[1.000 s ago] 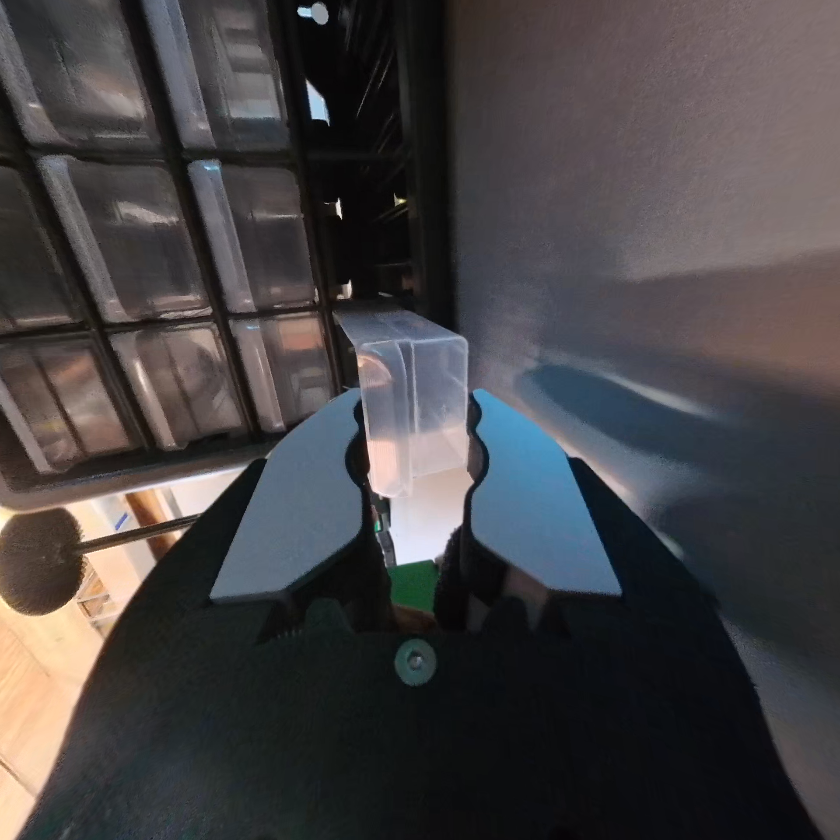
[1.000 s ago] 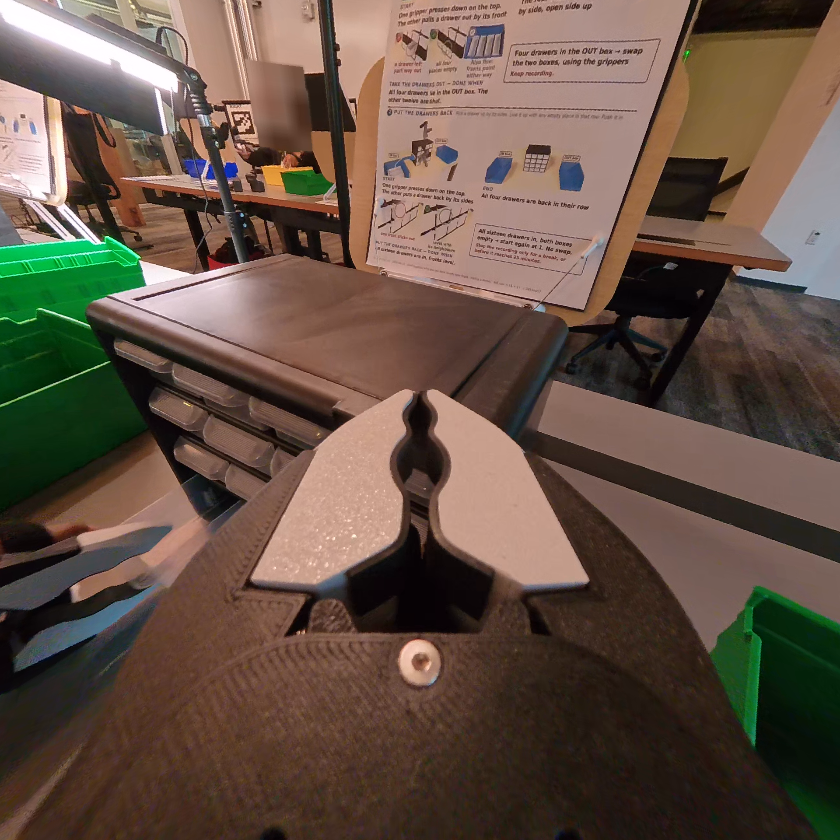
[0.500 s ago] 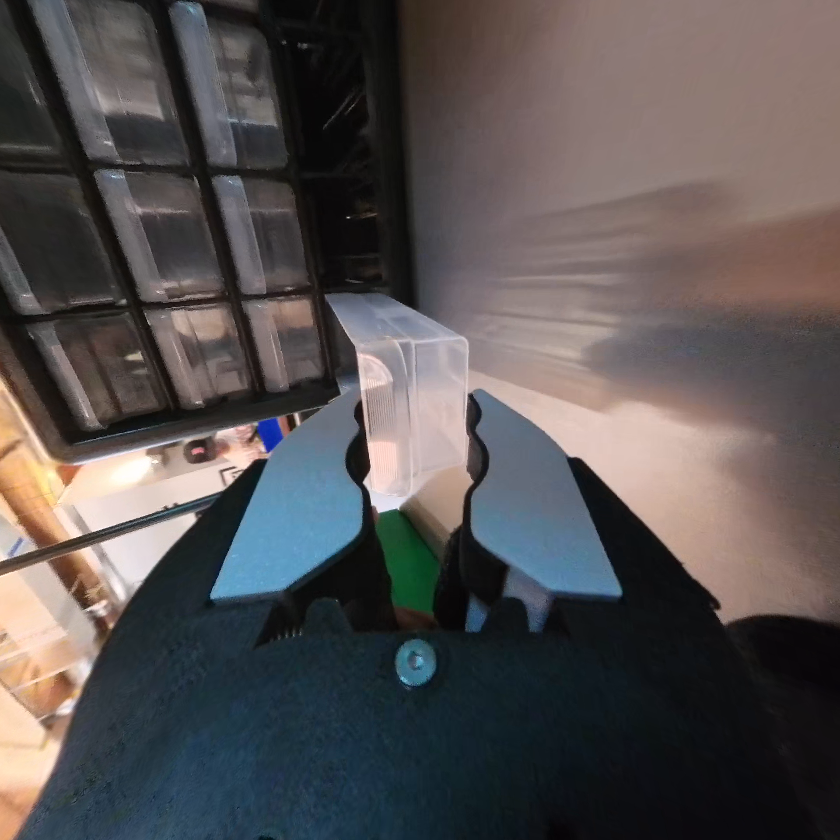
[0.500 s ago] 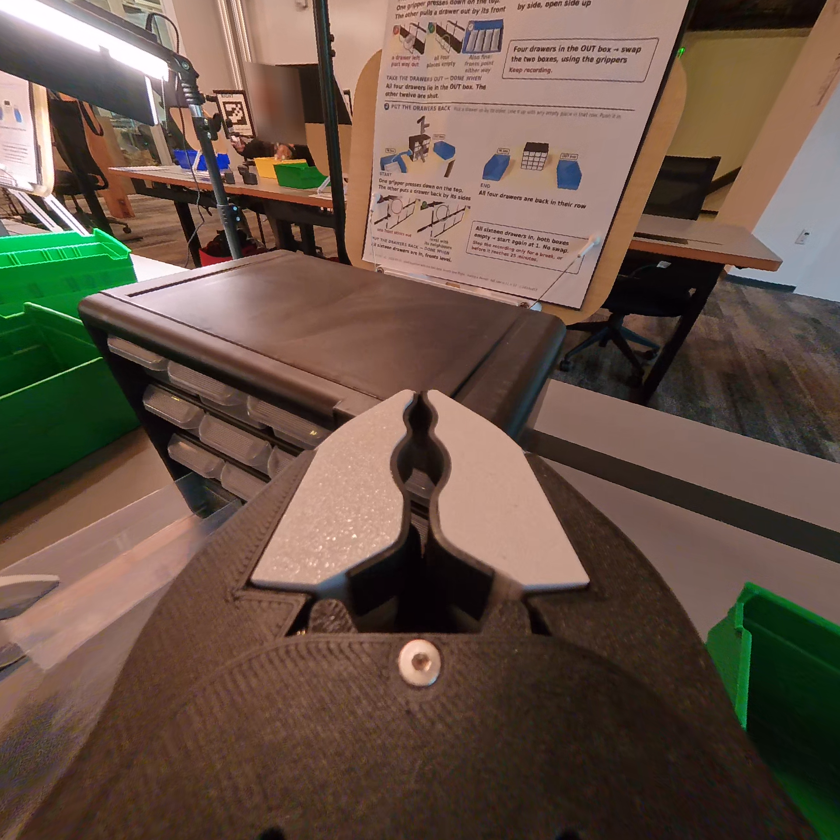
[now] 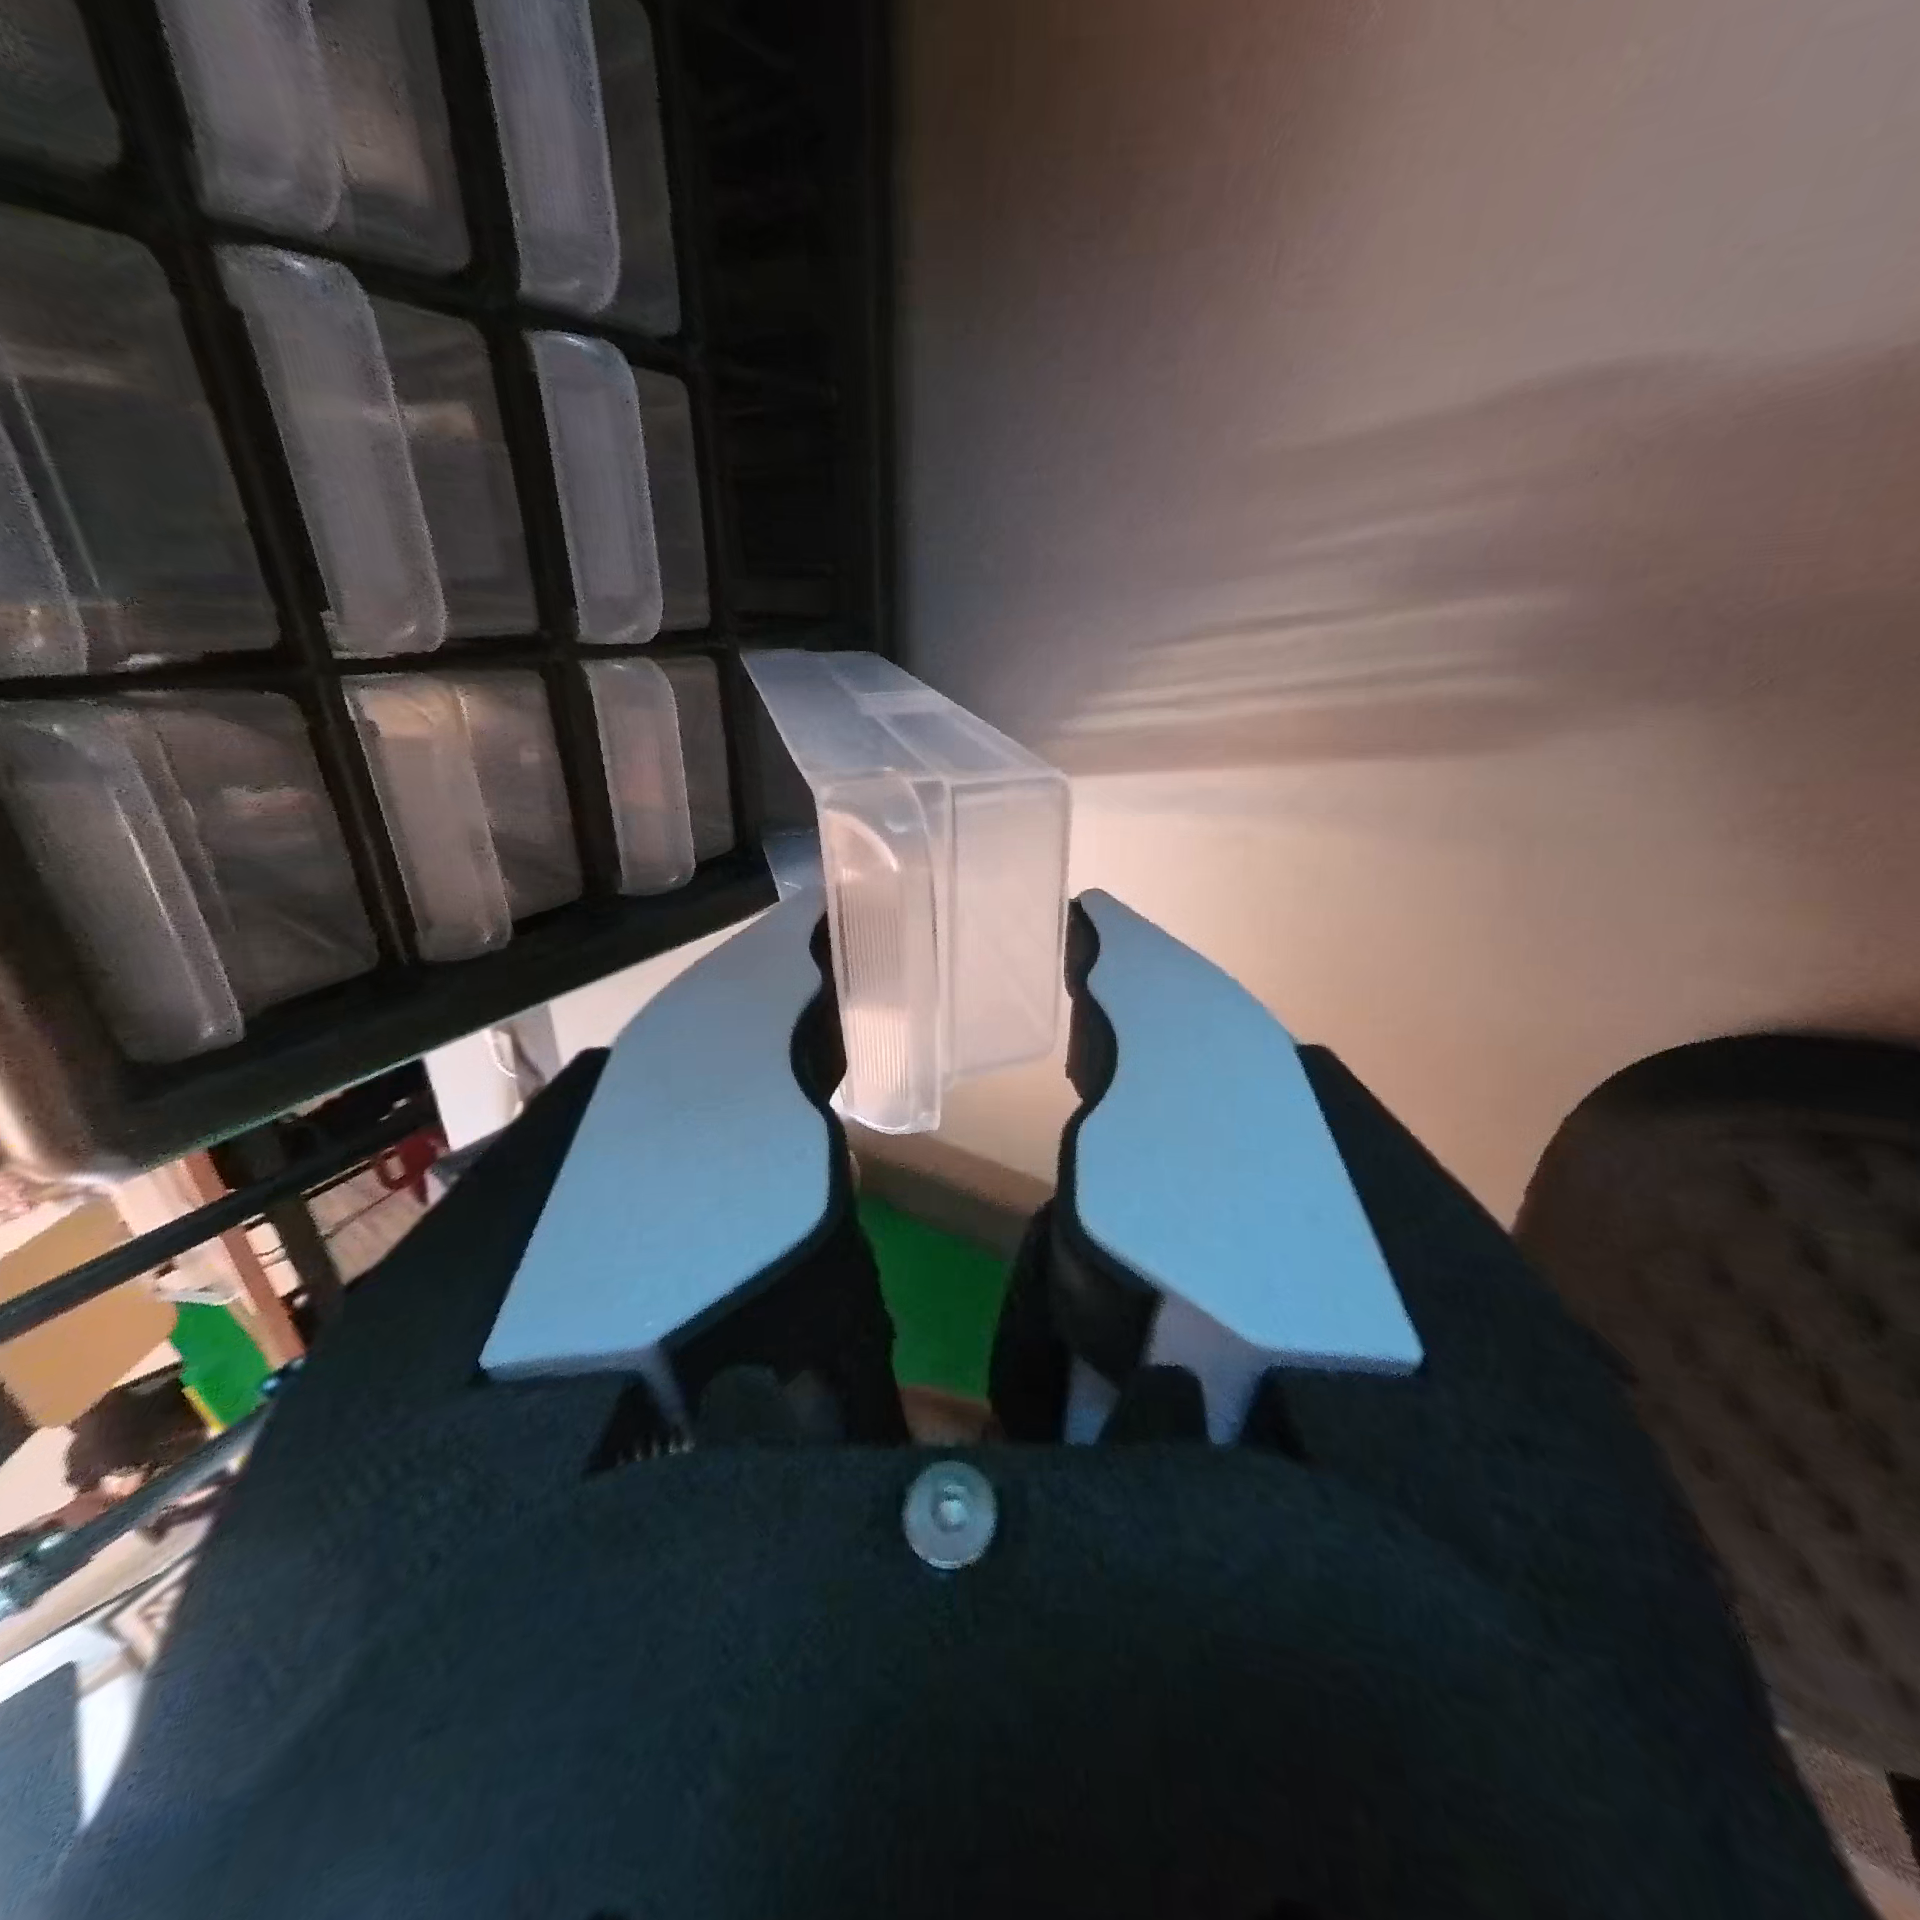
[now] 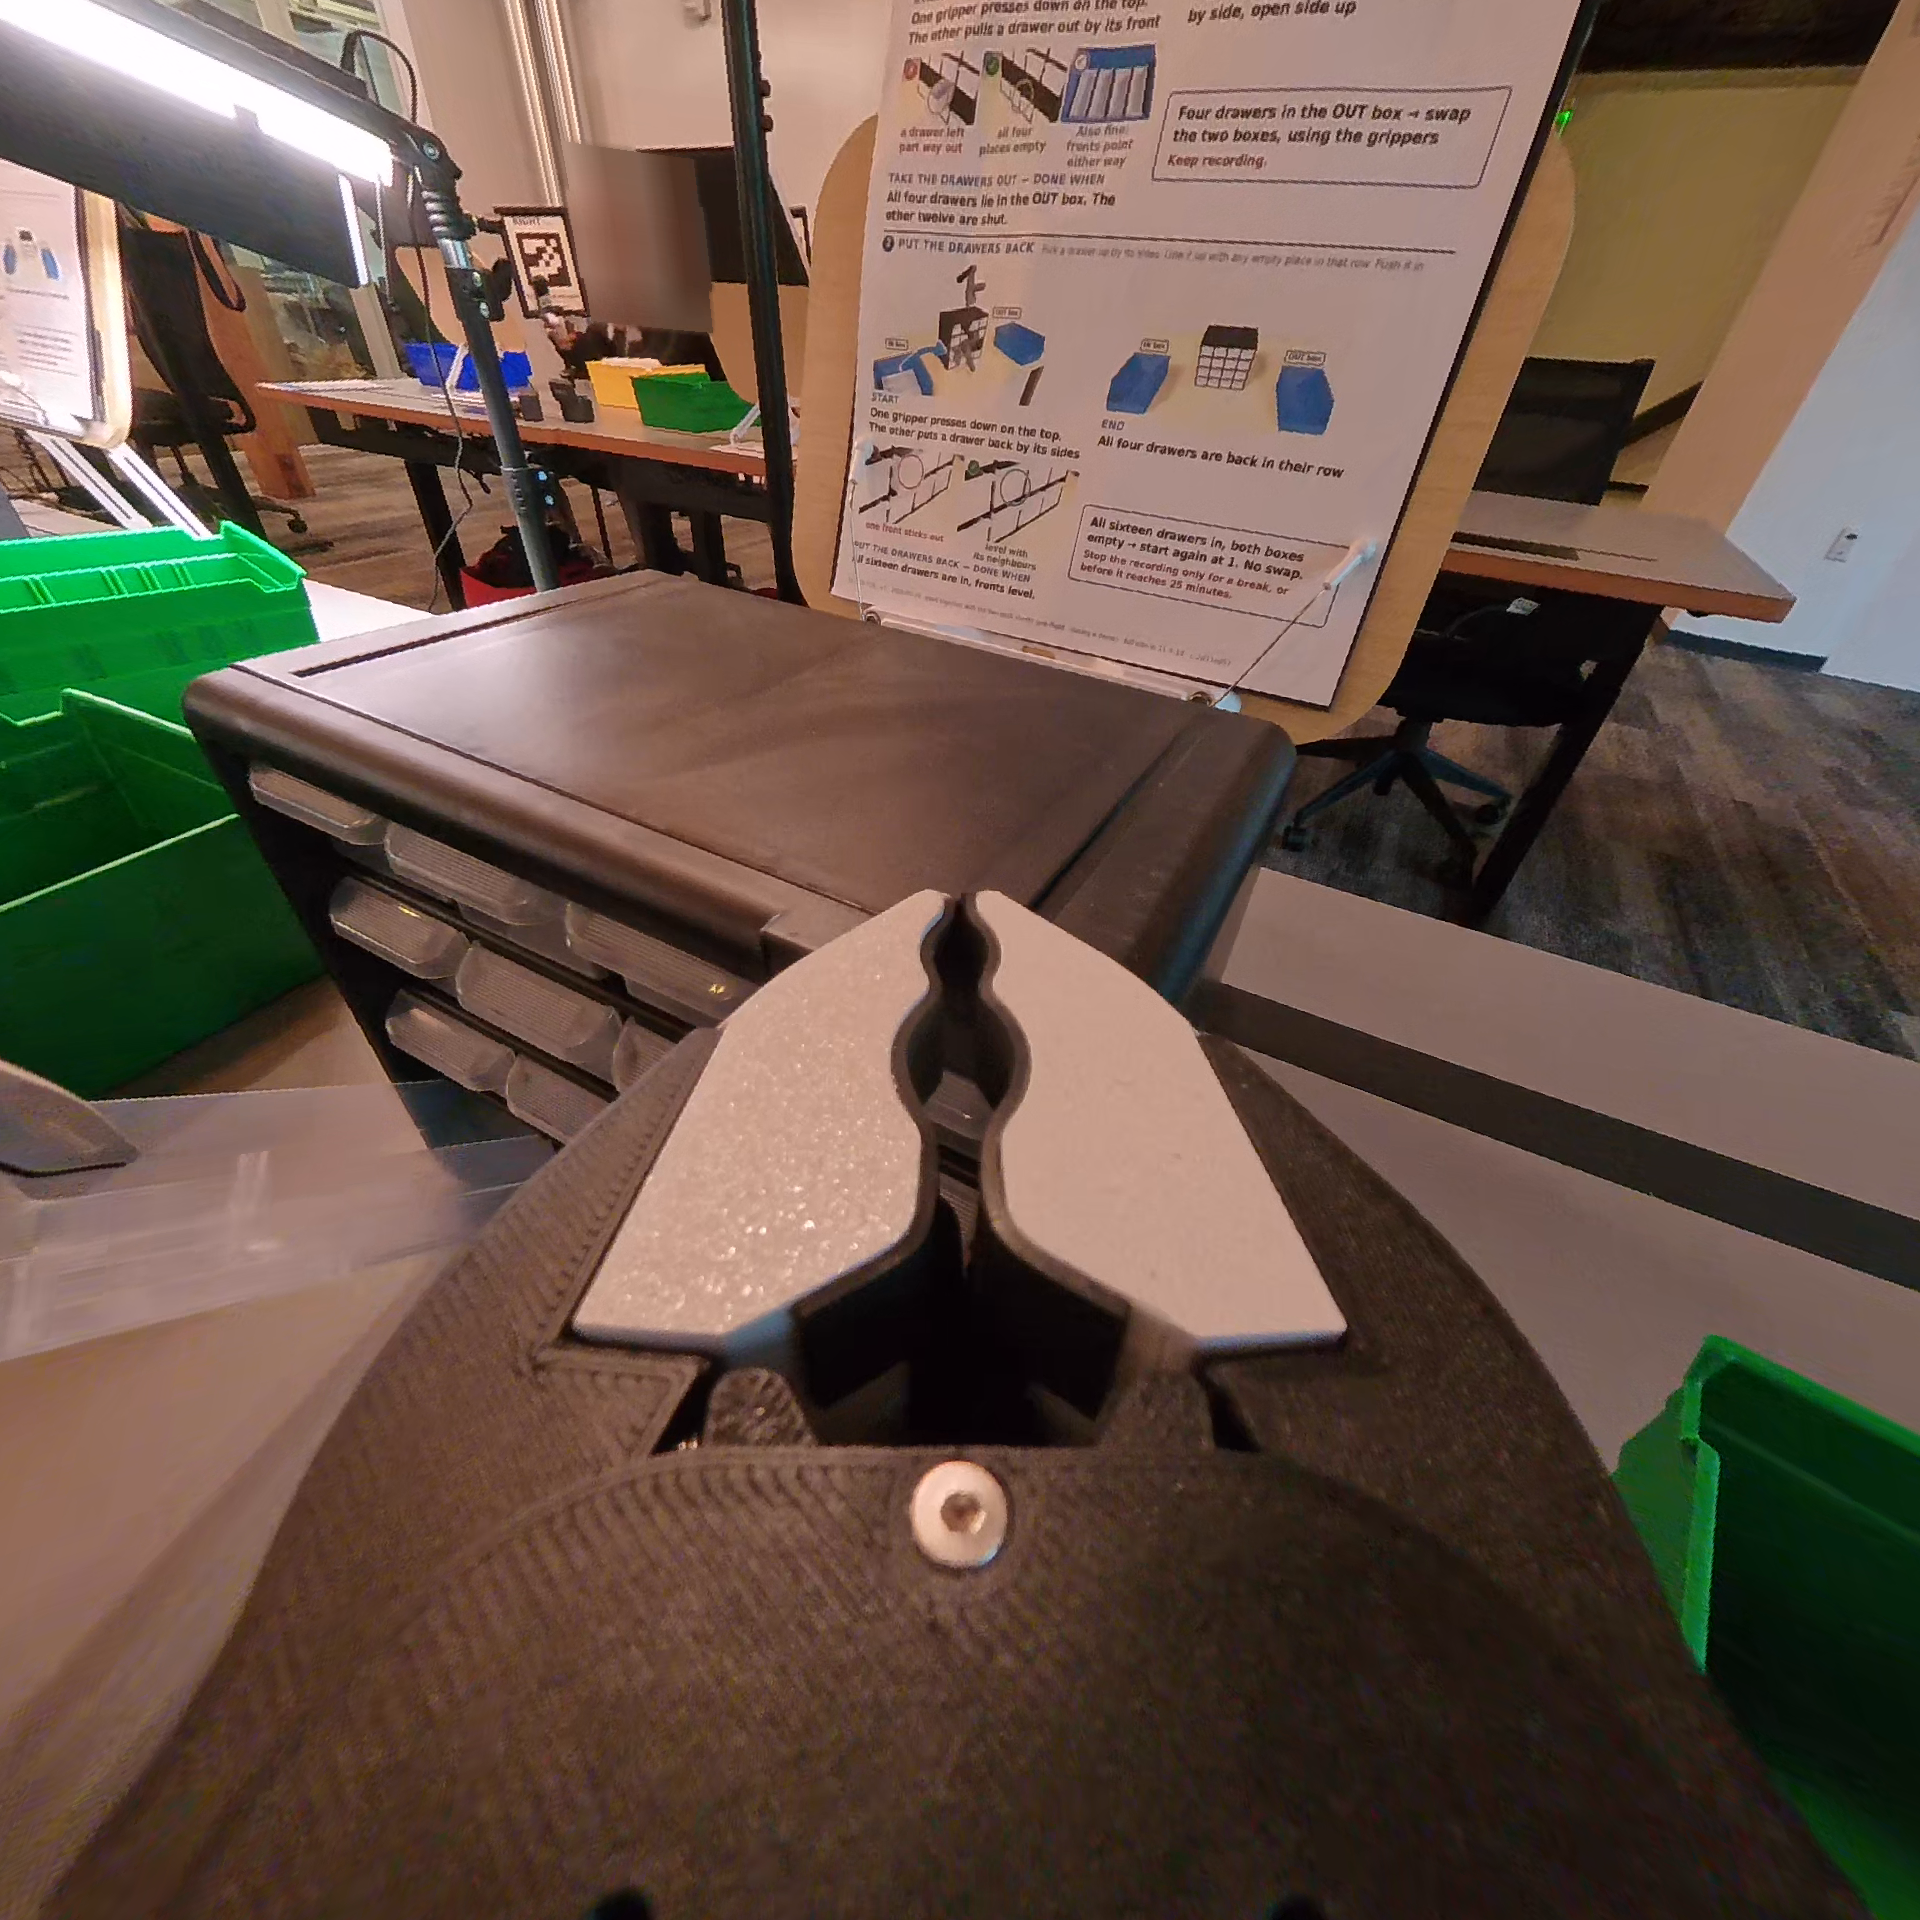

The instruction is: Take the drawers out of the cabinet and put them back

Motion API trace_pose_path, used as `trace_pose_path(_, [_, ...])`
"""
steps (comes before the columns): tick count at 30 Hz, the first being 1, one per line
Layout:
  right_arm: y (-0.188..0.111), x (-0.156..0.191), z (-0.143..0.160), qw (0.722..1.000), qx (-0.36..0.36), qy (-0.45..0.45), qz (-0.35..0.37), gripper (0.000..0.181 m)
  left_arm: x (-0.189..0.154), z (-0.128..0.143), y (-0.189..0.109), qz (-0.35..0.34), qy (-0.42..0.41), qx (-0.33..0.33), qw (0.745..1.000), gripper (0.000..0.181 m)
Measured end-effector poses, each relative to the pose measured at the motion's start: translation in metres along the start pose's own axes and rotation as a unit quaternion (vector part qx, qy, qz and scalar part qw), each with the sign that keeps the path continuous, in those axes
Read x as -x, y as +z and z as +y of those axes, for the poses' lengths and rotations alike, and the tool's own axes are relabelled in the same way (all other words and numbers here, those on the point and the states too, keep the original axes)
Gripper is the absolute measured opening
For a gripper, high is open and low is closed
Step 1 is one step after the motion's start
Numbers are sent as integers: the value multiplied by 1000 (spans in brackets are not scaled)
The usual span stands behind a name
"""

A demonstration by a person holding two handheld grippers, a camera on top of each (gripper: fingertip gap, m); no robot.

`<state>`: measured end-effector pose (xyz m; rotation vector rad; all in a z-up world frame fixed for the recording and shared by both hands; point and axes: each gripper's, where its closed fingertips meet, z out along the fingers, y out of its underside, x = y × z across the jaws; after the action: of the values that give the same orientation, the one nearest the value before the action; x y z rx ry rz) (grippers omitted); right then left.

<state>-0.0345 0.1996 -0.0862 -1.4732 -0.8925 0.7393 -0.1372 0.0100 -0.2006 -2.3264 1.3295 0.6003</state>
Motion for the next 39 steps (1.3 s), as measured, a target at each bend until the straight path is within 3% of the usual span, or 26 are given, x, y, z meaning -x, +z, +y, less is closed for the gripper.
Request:
trace_pose_path(5, [0, 0, 0, 1000, -1, -2, 0, 1, -13, -1, 2, -44, -15, -10, 999, 41])
trace_pose_path(11, [0, 0, -1, 1000, 0, -5, 0, 1, -38, 3, 5, -177, -10, -18, 984, 40])
trace_pose_path(19, [-1, 1, -1, 1000, 10, -18, -16, 1, -47, 8, -22, -384, -1, -79, 920, 40])
trace_pose_path(21, [-9, 5, -2, 998, 1, -58, -22, 15, -47, 10, -33, -408, 6, -107, 907, 40])
trace_pose_path(23, [-26, 27, -5, 990, -34, -125, -63, 52, -52, 4, -44, -407, 34, -168, 897, 40])
trace_pose_path(26, [-62, 81, 4, 951, -83, -267, -135, 82, -63, -9, -62, -376, 69, -265, 885, 38])
trace_pose_path(31, [-112, 168, 45, 821, -117, -534, -167, 82, -63, -15, -83, -356, 73, -304, 881, 38])
trace_pose_path(34, [-116, 200, 53, 756, -138, -623, -144, 79, -68, -26, -88, -352, 106, -307, 878, 37])
trace_pose_path(39, [-106, 228, 60, 697, -152, -684, -153, 75, -80, -46, -93, -331, 158, -323, 872, 32])
